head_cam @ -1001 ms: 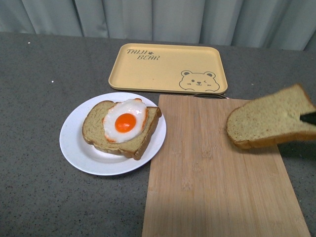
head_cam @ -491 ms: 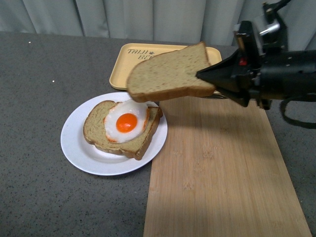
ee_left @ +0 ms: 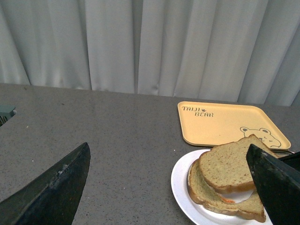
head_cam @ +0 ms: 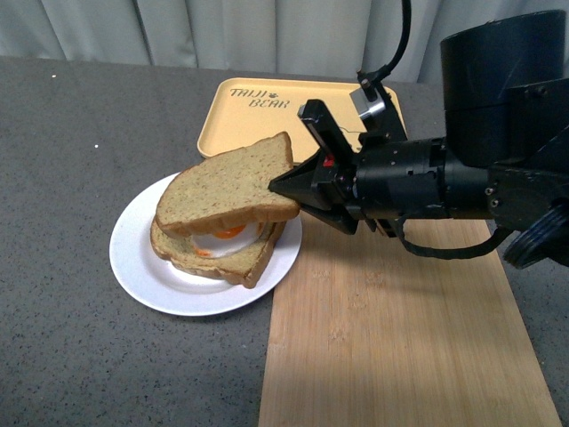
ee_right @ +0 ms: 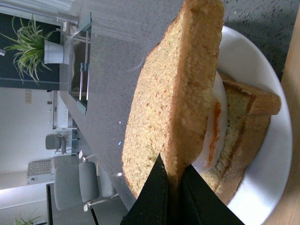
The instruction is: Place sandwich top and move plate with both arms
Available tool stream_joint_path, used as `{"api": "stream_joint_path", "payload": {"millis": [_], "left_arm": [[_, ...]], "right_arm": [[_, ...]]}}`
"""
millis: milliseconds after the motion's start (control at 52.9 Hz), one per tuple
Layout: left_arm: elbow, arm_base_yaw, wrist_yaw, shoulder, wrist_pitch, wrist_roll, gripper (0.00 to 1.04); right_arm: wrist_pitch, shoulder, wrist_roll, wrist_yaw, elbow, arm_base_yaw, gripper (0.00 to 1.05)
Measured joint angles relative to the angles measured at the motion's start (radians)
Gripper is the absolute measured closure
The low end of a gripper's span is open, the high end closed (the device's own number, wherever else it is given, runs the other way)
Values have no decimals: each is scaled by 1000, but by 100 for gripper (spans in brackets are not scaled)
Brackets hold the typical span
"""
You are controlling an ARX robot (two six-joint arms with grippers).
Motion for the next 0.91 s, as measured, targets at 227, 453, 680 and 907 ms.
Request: {"api": "stream_joint_path", "payload": {"millis": [227,453,680,907], "left_arm": [[0,0,0,0,0,0,7],[0,0,0,0,0,0,7],[0,0,0,0,0,0,7],[0,0,0,0,0,0,7]], "right_arm": [[-90,19,-3,27,20,23,90],[-97,-42,-47,59,-47,-31,54],[-192,-261,-279,286,-153,-105,13],[418,-245,-682,834,-413,-120,41]]}}
